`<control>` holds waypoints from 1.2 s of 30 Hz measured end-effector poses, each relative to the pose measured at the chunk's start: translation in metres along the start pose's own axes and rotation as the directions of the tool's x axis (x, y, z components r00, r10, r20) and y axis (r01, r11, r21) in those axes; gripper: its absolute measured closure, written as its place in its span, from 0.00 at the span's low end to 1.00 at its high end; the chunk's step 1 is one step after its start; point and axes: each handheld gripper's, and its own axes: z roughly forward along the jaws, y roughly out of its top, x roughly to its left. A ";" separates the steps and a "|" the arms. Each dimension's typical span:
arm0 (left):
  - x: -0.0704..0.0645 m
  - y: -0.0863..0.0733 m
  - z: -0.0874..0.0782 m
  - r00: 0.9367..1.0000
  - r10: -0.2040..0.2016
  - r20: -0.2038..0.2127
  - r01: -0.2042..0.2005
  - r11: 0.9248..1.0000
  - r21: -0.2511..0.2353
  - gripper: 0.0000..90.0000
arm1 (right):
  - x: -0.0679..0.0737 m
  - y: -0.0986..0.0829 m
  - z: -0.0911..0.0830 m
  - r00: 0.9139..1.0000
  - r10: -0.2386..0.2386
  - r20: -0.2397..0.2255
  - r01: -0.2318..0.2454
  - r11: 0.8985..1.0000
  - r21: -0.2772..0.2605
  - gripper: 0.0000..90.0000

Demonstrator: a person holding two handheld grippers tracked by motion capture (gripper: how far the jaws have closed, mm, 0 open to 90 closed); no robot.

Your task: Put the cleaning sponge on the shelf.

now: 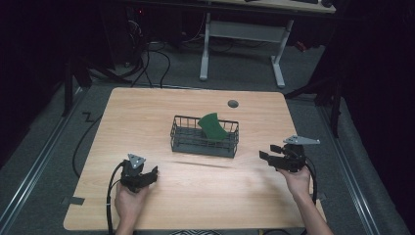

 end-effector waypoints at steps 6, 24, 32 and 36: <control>0.000 0.000 0.000 1.000 0.000 0.000 0.000 1.000 0.000 0.34 | -0.009 -0.025 0.000 0.999 0.050 0.011 -0.050 0.999 -0.004 0.42; 0.000 0.000 0.000 1.000 0.000 0.000 0.000 1.000 0.000 0.34 | -0.016 -0.064 0.005 0.993 0.091 0.070 -0.091 0.996 0.008 0.42; 0.000 0.000 0.000 1.000 0.000 0.000 0.000 1.000 0.000 0.34 | -0.012 -0.075 0.009 0.987 0.020 0.161 -0.027 0.999 0.039 0.41; 0.000 0.000 0.000 1.000 0.000 0.000 0.000 1.000 0.000 0.34 | -0.011 -0.077 0.011 0.984 0.004 0.179 -0.013 0.999 0.048 0.40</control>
